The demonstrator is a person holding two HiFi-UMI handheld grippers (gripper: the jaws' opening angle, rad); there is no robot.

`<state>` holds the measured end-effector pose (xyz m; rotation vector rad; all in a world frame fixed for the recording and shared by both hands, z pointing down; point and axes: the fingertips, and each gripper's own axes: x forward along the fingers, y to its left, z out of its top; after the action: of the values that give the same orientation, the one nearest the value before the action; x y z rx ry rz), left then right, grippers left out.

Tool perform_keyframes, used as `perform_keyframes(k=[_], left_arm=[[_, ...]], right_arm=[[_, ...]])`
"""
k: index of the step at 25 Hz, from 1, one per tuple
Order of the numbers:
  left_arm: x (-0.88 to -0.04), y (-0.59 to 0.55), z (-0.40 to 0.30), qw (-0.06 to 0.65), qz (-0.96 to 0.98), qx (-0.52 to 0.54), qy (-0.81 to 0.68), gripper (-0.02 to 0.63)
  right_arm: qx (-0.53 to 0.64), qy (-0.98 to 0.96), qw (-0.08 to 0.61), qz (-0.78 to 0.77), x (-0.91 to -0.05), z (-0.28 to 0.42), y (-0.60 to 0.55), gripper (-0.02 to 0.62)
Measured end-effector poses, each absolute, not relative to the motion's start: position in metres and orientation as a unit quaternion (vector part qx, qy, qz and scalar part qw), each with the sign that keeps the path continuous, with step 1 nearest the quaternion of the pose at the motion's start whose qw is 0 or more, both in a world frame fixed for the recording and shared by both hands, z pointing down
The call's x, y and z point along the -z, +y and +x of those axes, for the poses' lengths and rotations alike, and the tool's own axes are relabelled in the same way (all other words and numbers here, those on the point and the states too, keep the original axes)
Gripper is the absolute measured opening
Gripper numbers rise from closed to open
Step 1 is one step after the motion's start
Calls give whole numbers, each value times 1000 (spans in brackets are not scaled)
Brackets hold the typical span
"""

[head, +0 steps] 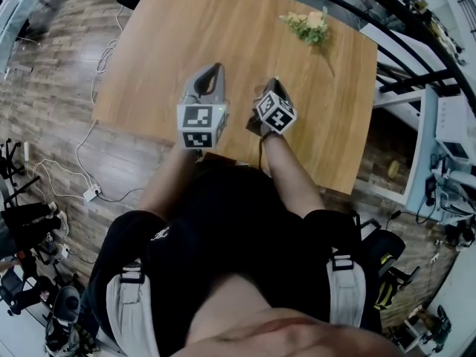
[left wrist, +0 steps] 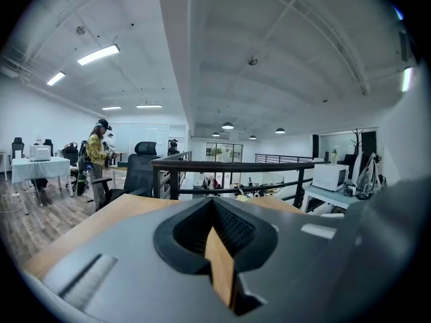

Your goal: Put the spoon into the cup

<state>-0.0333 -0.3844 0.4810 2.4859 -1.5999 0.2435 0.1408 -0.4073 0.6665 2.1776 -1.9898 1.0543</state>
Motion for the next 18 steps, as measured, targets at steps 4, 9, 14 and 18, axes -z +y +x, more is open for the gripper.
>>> perform_keyframes(k=[4,9,14,18], left_arm=[[-482,-383,-35,87,833,-83,-540,12],[-483,-382,-38,89,831,-84,-542,12],[-481,-382,-40,88,830,-80,-544,12],[-483,-383,-39,90,829,-82,-545,12]], right_arm=[[-347,-619,5,705,-670,146,-403,5],[-333,-635,33,696,-668,140,-404,24],[-315,-654,58,685,-666,129,-404,69],[-306,-659,65,684,-666,132,-405,72]])
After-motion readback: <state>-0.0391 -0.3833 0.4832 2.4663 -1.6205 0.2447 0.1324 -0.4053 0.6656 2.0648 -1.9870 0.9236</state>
